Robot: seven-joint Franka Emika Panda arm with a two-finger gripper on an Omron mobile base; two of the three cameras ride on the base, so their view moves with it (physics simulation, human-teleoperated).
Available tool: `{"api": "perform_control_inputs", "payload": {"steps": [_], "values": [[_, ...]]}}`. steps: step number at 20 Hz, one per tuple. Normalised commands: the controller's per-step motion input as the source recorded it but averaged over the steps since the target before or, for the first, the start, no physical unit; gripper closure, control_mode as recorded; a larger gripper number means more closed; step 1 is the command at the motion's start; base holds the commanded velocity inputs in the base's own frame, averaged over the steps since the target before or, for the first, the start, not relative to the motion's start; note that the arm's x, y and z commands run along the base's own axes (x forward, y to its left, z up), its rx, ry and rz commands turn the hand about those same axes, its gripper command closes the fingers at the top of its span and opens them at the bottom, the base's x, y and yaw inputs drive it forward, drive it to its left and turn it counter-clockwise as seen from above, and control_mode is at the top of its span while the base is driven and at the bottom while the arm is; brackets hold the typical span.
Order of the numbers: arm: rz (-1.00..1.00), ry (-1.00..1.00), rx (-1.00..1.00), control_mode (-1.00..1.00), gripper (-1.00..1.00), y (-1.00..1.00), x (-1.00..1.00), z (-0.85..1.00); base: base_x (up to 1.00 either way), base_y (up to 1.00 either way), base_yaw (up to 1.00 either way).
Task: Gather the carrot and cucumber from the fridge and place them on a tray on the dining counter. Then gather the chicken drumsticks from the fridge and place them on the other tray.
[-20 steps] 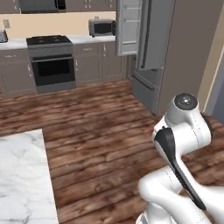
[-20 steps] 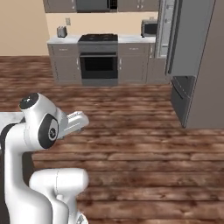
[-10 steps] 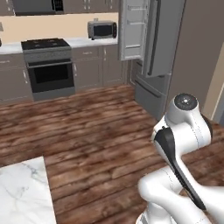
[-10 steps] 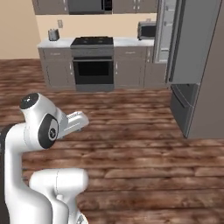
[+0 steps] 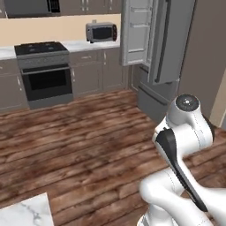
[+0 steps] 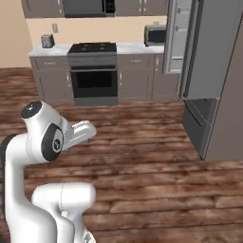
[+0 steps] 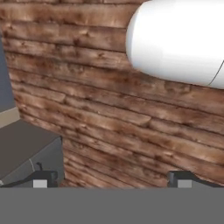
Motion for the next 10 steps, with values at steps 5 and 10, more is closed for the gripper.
{"api": "perform_control_inputs", "payload": {"steps": [5,10], "values": [[0.00,0.00,0.00,1.00,-1.00,0.00,0.00,0.00,0.68,0.00,-0.09],[0.00,0.00,0.00,1.00,-1.00,0.00,0.00,0.00,0.66,0.00,-0.09]]}}
